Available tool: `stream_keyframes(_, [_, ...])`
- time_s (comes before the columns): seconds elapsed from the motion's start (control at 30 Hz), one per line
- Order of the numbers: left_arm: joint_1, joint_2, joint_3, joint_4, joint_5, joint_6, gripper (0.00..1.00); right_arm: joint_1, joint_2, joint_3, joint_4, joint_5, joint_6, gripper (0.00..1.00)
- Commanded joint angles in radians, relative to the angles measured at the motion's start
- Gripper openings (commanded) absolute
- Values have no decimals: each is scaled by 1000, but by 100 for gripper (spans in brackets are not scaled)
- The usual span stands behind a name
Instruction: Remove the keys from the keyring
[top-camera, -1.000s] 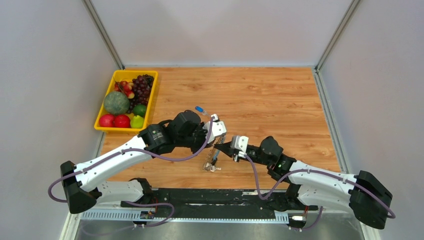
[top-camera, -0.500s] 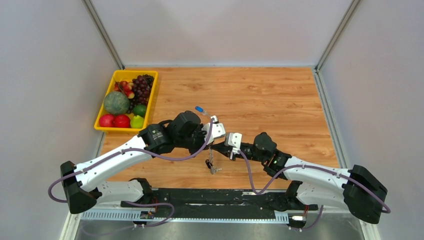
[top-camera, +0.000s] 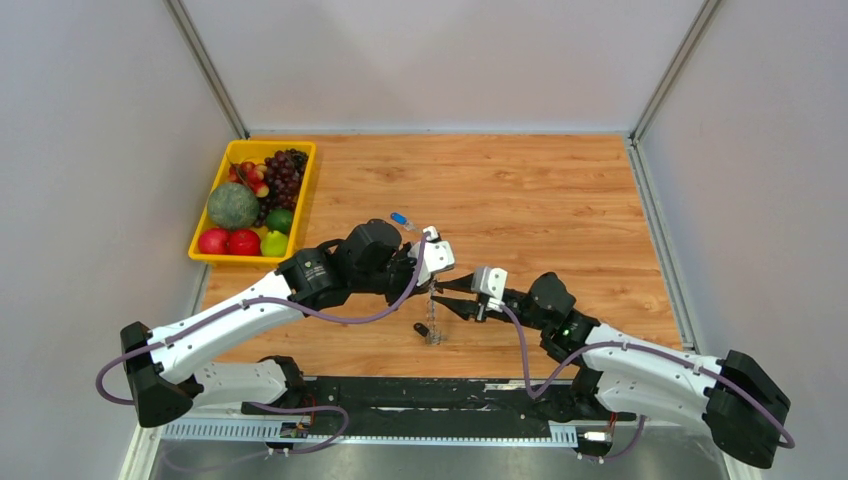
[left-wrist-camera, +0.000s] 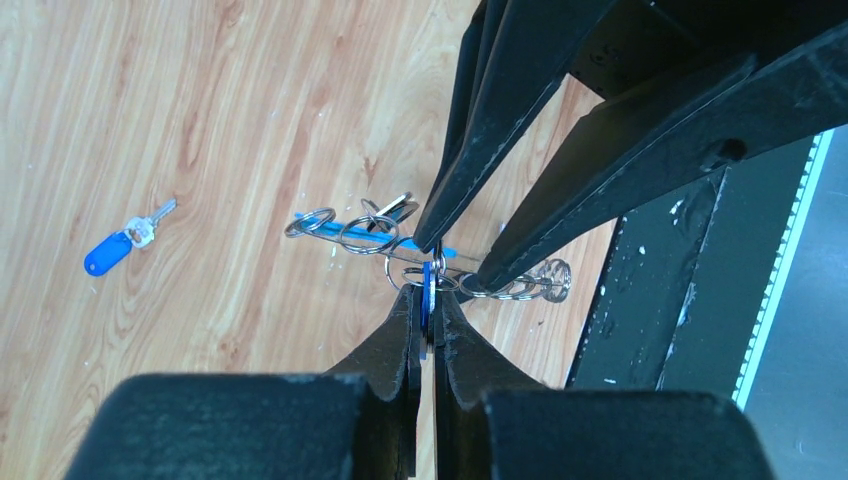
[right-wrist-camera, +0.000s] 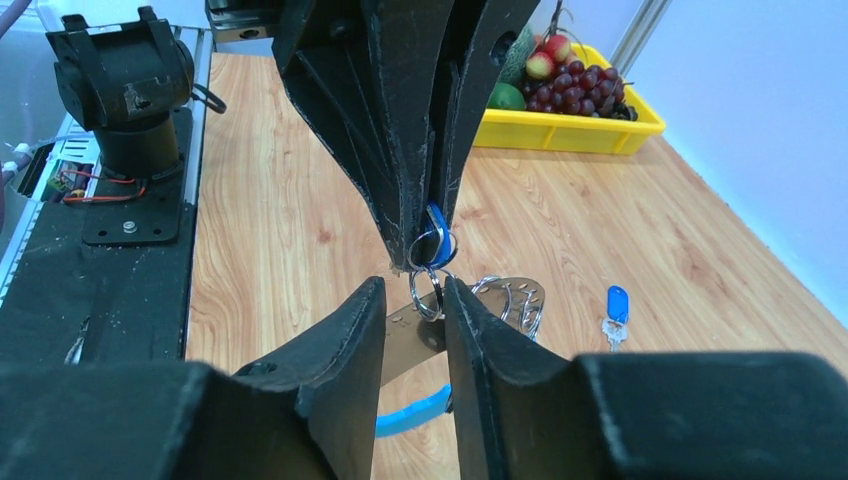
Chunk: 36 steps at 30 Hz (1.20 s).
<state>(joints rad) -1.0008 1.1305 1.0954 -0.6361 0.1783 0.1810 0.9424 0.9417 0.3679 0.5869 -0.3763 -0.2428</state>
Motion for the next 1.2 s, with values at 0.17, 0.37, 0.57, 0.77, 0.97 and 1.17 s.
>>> stream_keyframes(0.17, [-3, -29, 55, 73, -16, -13, 0, -14, -100, -78, 145, 50, 20, 44])
stream_keyframes(0.37, [-2, -24, 54, 78, -38, -25, 0, -14, -94, -93, 176, 97, 22, 51])
stream_keyframes(0.57, [-3, 56, 133, -1, -93, -101, 0, -14, -121, -151, 282, 182, 78, 65])
stream_keyframes(0.77, [-2, 213, 296, -195, -152, -246, 0, -14, -120, -168, 317, 192, 113, 72])
stream_keyframes(0.97, [-3, 337, 455, -367, -151, -364, 0, -11, -116, -173, 327, 230, 145, 88])
stream_keyframes(1.17, [-1, 429, 595, -527, -149, -423, 0, 18, -107, -168, 280, 222, 85, 87])
